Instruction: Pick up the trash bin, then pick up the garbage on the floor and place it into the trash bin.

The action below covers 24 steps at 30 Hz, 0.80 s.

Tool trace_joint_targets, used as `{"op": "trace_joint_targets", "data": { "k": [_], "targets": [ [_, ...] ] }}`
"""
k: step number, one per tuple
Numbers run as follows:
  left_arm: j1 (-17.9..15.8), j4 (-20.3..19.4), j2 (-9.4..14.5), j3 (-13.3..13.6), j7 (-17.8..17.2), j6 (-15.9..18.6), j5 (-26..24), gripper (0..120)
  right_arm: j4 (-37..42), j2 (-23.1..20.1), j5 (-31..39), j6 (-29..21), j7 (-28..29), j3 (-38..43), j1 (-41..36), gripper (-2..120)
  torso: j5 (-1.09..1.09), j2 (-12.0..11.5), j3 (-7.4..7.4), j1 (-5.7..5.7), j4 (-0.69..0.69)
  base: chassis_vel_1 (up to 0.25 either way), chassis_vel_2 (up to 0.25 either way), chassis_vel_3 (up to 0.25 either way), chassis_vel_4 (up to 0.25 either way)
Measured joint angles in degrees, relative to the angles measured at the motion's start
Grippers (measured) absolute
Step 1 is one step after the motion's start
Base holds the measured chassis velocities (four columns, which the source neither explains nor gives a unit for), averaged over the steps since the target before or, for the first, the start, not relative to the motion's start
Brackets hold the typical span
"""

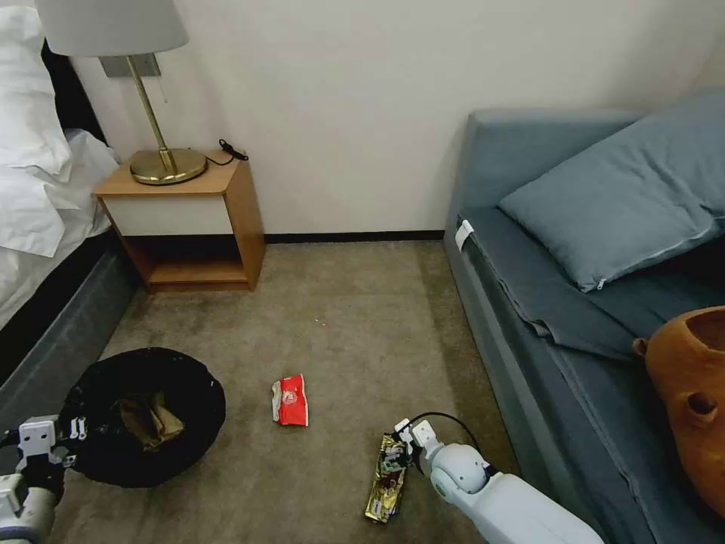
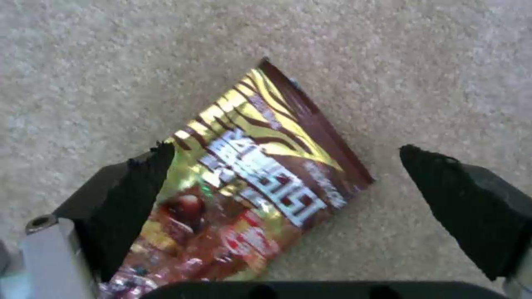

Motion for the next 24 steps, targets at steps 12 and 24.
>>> {"op": "trace_joint_targets", "data": {
  "k": [12, 24],
  "targets": [
    [-0.4, -0.3, -0.3, 0.2, 0.0, 0.4, 0.3, 3, -2.9, 1.3, -0.5, 1.3, -1.1, 0.4, 0.0, 100, -0.01, 0.0, 0.0, 0.0, 0.0, 0.0, 0.0, 0.0, 0.0],
    [-1.4, -0.4, -0.4, 0.7, -0.1, 0.9, 0.6, 3, -3.8, 1.7, -1.0, 2.4, -2.9, 0.6, 0.0, 76, -0.01, 0.0, 0.0, 0.0, -0.01, 0.0, 0.0, 0.0, 0.0]
  ]
}}
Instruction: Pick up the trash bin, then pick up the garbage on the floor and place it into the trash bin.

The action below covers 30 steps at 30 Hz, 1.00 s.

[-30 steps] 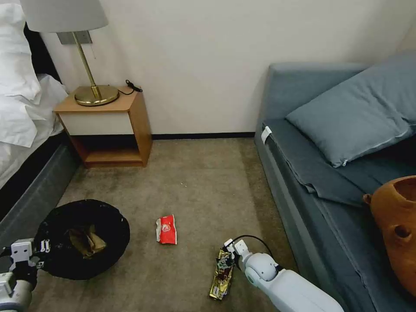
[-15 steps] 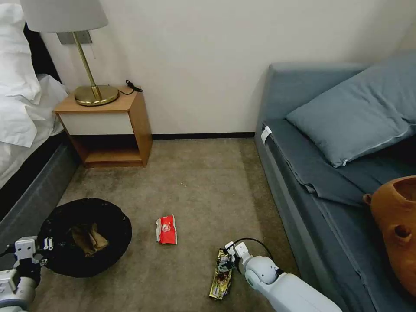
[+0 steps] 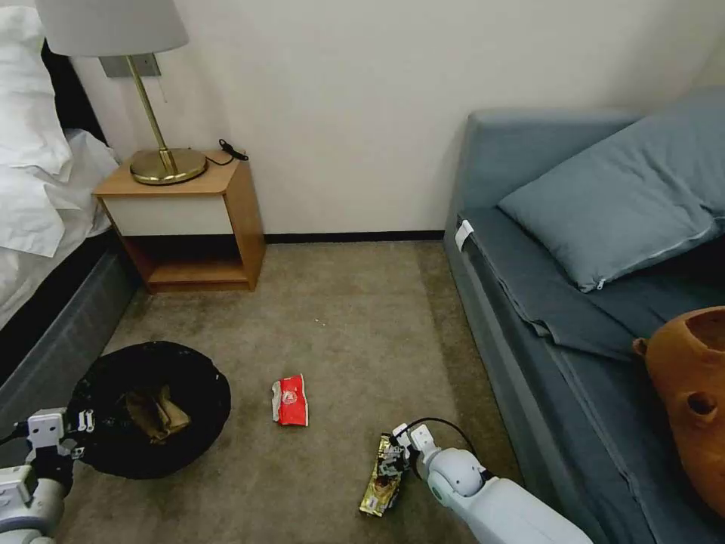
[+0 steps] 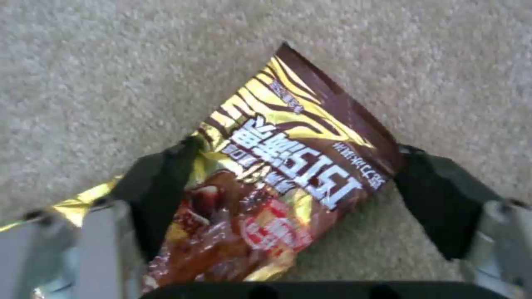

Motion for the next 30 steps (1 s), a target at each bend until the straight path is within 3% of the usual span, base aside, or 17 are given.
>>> {"op": "trace_joint_targets", "data": {
  "k": [8, 12, 13, 17, 19, 30],
  "targets": [
    [0.1, 0.1, 0.0, 0.0, 0.0, 0.0, -0.1, 3, -0.7, 0.5, -0.8, 1.4, -0.9, -0.1, 0.2, 43, 0.01, 0.0, 0.0, 0.0, 0.02, 0.0, 0.0, 0.0, 0.0],
    [0.1, 0.1, 0.0, -0.1, -0.1, 0.0, -0.1, 3, -0.7, 0.5, -0.8, 1.5, -0.9, -0.2, 0.3, 32, 0.01, 0.0, 0.0, 0.0, 0.02, 0.0, 0.0, 0.0, 0.0],
    [0.1, 0.1, 0.1, -0.1, -0.1, 0.0, -0.1, 3, -0.6, 0.3, -0.8, 1.5, -0.9, -0.2, 0.4, 24, 0.01, 0.0, 0.0, 0.0, 0.01, 0.0, 0.0, 0.0, 0.0],
    [0.1, 0.1, 0.0, -0.1, -0.1, 0.0, -0.2, 3, -0.4, 0.0, -0.8, 1.4, -0.8, -0.2, 0.5, 16, 0.01, 0.0, 0.01, 0.0, 0.01, 0.0, 0.0, 0.0, 0.0],
    [0.1, 0.0, 0.0, 0.0, -0.1, 0.0, -0.2, 3, 0.1, -0.4, -0.8, 1.4, -0.7, -0.2, 0.8, 4, 0.0, 0.0, 0.01, 0.0, 0.0, 0.0, 0.0, 0.0, 0.0],
    [0.7, -1.3, -0.1, 0.0, -0.1, 0.0, -0.2, 3, 3.4, -1.8, -0.1, 1.0, -0.3, 0.8, 2.2, 0, 0.0, 0.0, 0.01, 0.0, 0.0, 0.0, 0.0, 0.0, 0.0]
  ]
}}
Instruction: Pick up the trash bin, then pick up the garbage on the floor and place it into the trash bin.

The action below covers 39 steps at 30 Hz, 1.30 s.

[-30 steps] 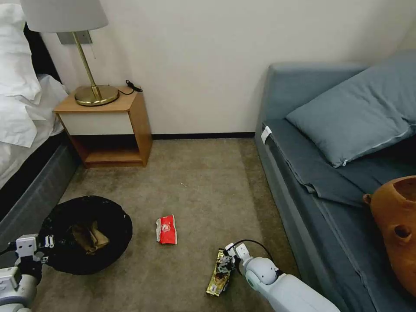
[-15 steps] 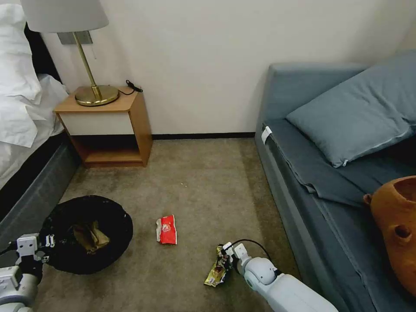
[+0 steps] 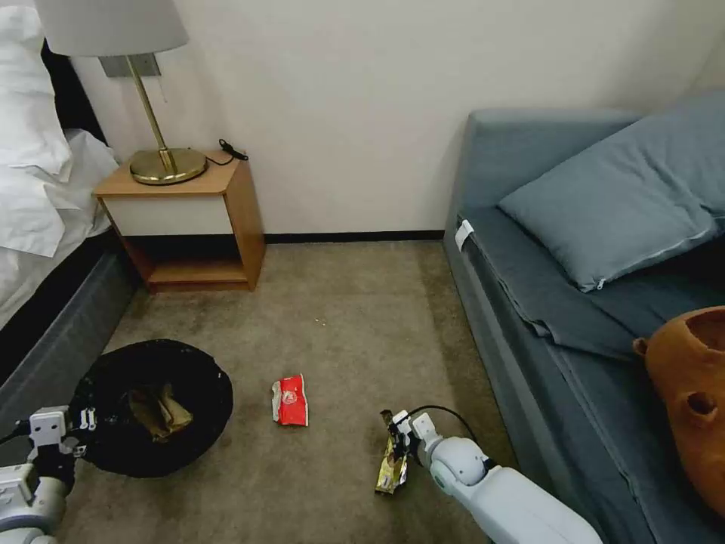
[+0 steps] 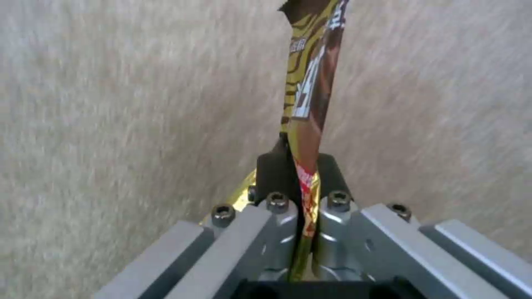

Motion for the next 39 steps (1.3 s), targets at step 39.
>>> {"op": "trace_joint_targets", "data": {
  "k": [39],
  "targets": [
    [-7.8, -1.1, -2.5, 9.0, -2.0, 2.9, 2.1, 3, 4.3, 21.3, 14.8, 4.7, -1.3, -13.2, 31.7, 0, -0.02, 0.0, 0.0, 0.0, 0.0, 0.0, 0.0, 0.0, 0.0]
  ]
}}
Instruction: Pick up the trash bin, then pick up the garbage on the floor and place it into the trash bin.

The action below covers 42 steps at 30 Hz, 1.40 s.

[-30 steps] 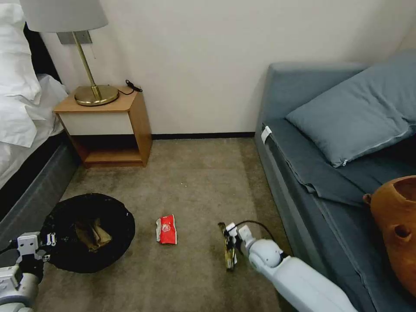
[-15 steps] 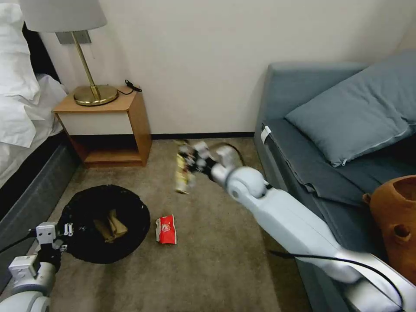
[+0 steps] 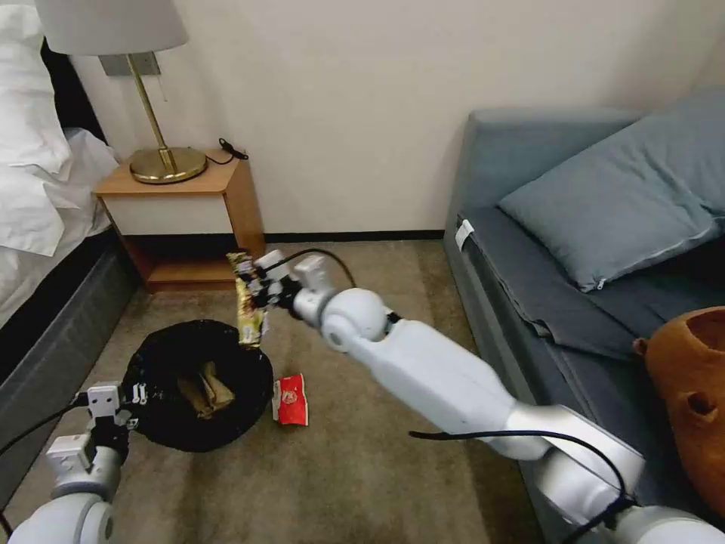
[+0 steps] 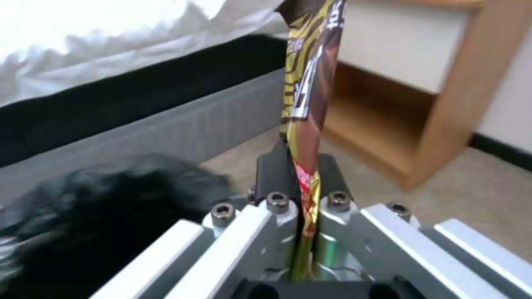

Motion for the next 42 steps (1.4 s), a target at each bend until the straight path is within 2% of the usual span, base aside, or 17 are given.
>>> {"op": "trace_joint_targets", "data": {
  "k": [9, 10, 11, 14, 15, 17, 21, 23, 24, 26, 27, 29, 33, 35, 38, 41, 42],
  "targets": [
    [-0.2, 0.0, -0.8, 0.0, -0.3, 0.2, 0.0, 3, -1.6, 3.9, -3.9, 1.4, 1.9, -3.8, -5.0, 1, 0.01, 0.0, 0.0, 0.0, 0.01, 0.0, 0.0, 0.0, 0.0],
    [-0.3, 0.1, -0.8, 0.0, -0.3, 0.2, 0.0, 3, -1.6, 4.0, -4.4, 1.4, 2.3, -4.2, -5.7, 7, 0.01, 0.0, 0.0, 0.0, 0.0, 0.0, 0.0, 0.0, 0.0],
    [-0.3, 0.1, -0.8, 0.0, -0.3, 0.2, 0.0, 3, -1.6, 4.0, -4.4, 1.4, 2.3, -4.2, -5.7, 7, 0.01, 0.0, 0.0, 0.0, 0.0, 0.0, 0.0, 0.0, 0.0],
    [-0.3, 0.2, -0.7, -0.1, -0.3, 0.2, 0.0, 3, -1.3, 3.8, -5.5, 1.3, 2.5, -4.8, -7.3, 21, 0.01, 0.0, 0.0, 0.0, 0.01, 0.0, 0.0, 0.0, 0.0],
    [-0.3, 0.2, -0.7, -0.1, -0.3, 0.2, 0.0, 3, -1.3, 3.8, -5.5, 1.3, 2.5, -4.8, -7.3, 21, 0.01, 0.0, 0.0, 0.0, 0.01, 0.0, 0.0, 0.0, 0.0],
    [-0.4, 0.2, -0.7, -0.1, -0.3, 0.2, 0.1, 3, -1.0, 3.6, -5.7, 1.2, 2.6, -5.0, -7.9, 33, 0.02, 0.0, 0.0, 0.0, 0.0, 0.0, 0.0, 0.0, 0.0],
    [-0.6, 0.2, -0.6, -0.1, -0.4, 0.2, 0.2, 3, -0.6, 3.2, -5.8, 1.2, 2.6, -5.0, -8.0, 41, 0.02, 0.0, 0.0, 0.0, 0.0, 0.0, 0.0, 0.0, 0.0],
    [-0.7, 0.2, -0.6, -0.1, -0.4, 0.2, 0.3, 3, 0.2, 2.6, -5.7, 1.1, 2.9, -4.6, -7.9, 55, 0.02, 0.0, 0.0, 0.0, 0.01, 0.0, 0.0, 0.0, 0.0],
    [-0.7, 0.2, -0.6, -0.1, -0.4, 0.2, 0.3, 3, 0.2, 2.6, -5.7, 1.1, 2.9, -4.6, -7.9, 55, 0.02, 0.0, 0.0, 0.0, 0.01, 0.0, 0.0, 0.0, 0.0],
    [-0.7, 0.4, -0.2, -0.4, -0.4, 0.2, 0.3, 3, 0.2, 2.1, -5.7, 1.0, 3.6, -3.5, -7.2, 64, 0.02, 0.0, 0.0, 0.0, 0.0, 0.0, 0.0, 0.0, 0.0],
    [-0.7, 0.4, -0.2, -0.4, -0.4, 0.2, 0.3, 3, 0.2, 2.1, -5.7, 1.0, 3.6, -3.5, -7.2, 64, 0.02, 0.0, 0.0, 0.0, 0.0, 0.0, 0.0, 0.0, 0.0],
    [-0.5, 0.9, 0.7, -1.5, -0.4, 0.2, 0.1, 3, -0.5, 1.2, -6.0, 0.7, 4.1, -1.7, -5.9, 76, 0.02, 0.0, 0.0, 0.0, 0.0, 0.0, 0.0, 0.0, 0.0],
    [-0.2, 1.3, 1.6, -2.7, -0.4, 0.1, -0.6, 3, -1.4, 0.0, -6.8, 0.6, 4.1, -0.6, -4.8, 85, 0.02, 0.0, 0.0, 0.0, 0.01, 0.0, 0.0, 0.0, 0.0],
    [0.3, 1.9, 3.1, -4.5, -0.2, -0.1, -1.9, 3, -4.2, -1.6, -9.0, 0.6, 3.7, 0.7, -3.8, 97, 0.02, 0.0, 0.0, 0.0, 0.0, 0.0, 0.0, 0.0, 0.0],
    [0.7, 2.5, 4.0, -6.1, -0.1, -0.5, -2.6, 3, -8.1, -2.1, -11.7, 0.9, 3.4, 1.8, -3.8, 99, 0.02, 0.0, 0.0, 0.0, 0.0, 0.0, 0.0, 0.0, 0.0],
    [0.8, 2.7, 4.3, -6.6, -0.1, -0.7, -2.7, 3, -9.5, -2.1, -12.8, 1.3, 3.2, 2.1, -3.9, 100, 0.02, 0.0, 0.0, 0.0, 0.0, 0.0, 0.0, 0.0, 0.0],
    [1.0, 3.1, 4.8, -7.6, -0.1, -0.9, -3.0, 3, -12.2, -1.9, -14.6, 2.0, 2.9, 2.7, -4.2, 100, 0.02, 0.0, 0.0, 0.0, 0.0, 0.0, 0.0, 0.0, 0.0]
  ]
}}
